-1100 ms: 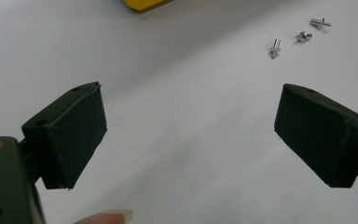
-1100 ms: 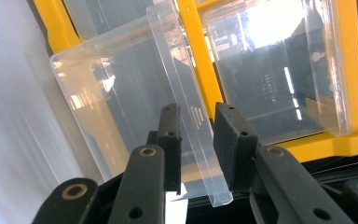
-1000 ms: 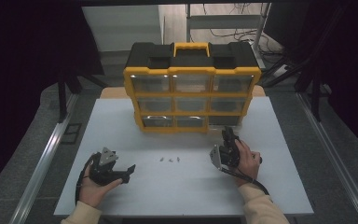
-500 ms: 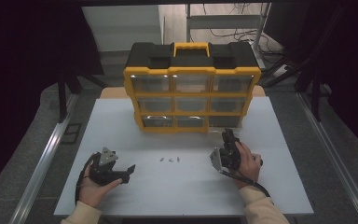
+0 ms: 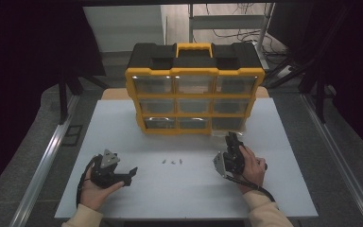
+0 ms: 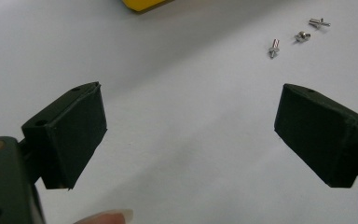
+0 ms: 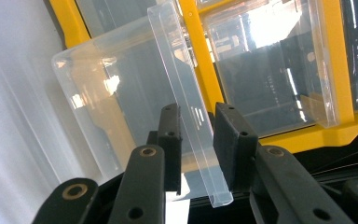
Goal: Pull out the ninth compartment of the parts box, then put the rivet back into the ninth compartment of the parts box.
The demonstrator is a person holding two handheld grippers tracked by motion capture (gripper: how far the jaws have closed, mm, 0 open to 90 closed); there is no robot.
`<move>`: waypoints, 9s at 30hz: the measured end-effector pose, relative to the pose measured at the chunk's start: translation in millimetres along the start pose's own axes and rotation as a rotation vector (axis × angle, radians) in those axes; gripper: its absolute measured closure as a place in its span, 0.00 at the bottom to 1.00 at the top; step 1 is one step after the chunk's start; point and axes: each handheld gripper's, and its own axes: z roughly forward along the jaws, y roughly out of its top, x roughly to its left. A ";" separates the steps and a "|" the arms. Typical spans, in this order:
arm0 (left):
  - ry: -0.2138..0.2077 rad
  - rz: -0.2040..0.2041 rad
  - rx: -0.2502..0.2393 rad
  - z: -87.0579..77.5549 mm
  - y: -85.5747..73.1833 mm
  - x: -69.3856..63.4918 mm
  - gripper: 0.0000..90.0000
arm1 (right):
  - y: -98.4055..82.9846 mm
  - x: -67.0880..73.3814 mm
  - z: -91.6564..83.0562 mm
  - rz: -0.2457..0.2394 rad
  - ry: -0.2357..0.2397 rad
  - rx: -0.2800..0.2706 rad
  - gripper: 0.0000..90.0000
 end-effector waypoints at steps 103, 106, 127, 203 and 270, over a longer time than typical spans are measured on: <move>-0.001 0.002 0.002 -0.9 -0.2 -1.0 0.10 | 3.1 -21.0 -40.4 0.437 0.258 0.006 0.31; 0.000 0.001 0.001 -1.3 -0.2 -0.7 0.10 | 2.9 -24.5 -43.0 0.493 0.308 0.006 0.30; 0.000 0.002 -0.001 -1.7 -0.3 -0.5 0.10 | -17.6 -40.8 -56.0 0.806 0.577 -0.039 0.28; -0.064 0.041 0.005 -3.6 5.1 -3.7 0.10 | -29.3 -34.6 -43.1 0.881 0.863 0.034 0.29; -0.048 0.060 0.015 -2.3 6.4 -12.3 0.10 | 65.4 -18.6 6.6 0.760 1.007 0.017 0.33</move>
